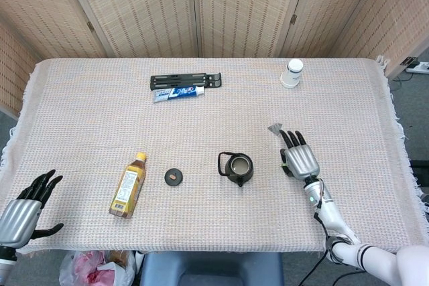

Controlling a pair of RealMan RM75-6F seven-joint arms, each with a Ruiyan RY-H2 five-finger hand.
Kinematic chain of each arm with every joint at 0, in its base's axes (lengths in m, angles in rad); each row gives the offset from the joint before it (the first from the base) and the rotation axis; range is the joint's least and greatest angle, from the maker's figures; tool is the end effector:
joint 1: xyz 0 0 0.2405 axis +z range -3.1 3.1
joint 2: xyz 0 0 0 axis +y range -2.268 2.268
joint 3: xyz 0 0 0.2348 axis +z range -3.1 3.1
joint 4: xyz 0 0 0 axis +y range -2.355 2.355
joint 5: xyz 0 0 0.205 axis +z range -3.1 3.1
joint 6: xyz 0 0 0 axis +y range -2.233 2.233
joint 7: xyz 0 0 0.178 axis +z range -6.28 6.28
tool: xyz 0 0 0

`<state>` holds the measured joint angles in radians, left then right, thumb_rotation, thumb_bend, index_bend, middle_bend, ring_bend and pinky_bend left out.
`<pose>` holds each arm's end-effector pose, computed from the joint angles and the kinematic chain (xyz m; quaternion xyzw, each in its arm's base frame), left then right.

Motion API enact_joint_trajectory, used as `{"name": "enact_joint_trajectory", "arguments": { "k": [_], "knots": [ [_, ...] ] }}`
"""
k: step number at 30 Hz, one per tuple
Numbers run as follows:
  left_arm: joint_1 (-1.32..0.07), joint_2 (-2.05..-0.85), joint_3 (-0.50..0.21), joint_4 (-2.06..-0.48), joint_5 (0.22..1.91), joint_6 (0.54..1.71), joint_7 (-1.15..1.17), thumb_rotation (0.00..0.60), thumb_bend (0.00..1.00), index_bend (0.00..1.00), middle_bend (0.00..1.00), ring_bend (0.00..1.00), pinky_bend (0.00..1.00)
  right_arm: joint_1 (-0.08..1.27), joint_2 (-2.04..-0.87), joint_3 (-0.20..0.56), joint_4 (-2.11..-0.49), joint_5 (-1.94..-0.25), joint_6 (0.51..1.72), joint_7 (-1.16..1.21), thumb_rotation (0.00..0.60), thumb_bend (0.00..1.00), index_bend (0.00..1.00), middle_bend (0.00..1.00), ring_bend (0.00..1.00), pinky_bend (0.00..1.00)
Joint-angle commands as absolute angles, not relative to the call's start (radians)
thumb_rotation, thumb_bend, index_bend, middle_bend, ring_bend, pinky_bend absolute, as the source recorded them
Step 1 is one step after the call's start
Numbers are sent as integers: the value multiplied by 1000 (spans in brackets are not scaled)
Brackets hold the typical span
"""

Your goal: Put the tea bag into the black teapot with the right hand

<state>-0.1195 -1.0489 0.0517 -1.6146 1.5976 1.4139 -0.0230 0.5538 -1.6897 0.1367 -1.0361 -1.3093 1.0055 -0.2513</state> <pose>-0.2891 0.1994 0.1411 -0.6664 -0.3917 -0.3454 0.5322 -0.2412 -0.3565 -0.0246 0.7302 -0.3331 0.2946 0.5187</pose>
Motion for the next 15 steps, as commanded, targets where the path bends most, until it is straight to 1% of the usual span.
{"name": "enact_joint_trajectory", "arguments": {
  "k": [1, 8, 15],
  "knots": [
    [-119, -1049, 52, -1614, 1597, 1414, -22, 600, 60, 0, 0, 1, 252, 550, -1679, 139, -1055, -1317, 1023, -243, 600, 264, 609, 0, 0, 0],
    [-120, -1055, 51, -1616, 1594, 1409, -4, 600, 59, 0, 0, 1, 252, 536, -1626, 150, -1141, -1344, 1090, -226, 600, 264, 609, 0, 0, 0],
    [-122, -1062, 52, -1620, 1588, 1400, 21, 600, 60, 0, 0, 1, 252, 534, -1555, 186, -1267, -1359, 1156, -232, 600, 264, 609, 0, 0, 0]
  ]
}}
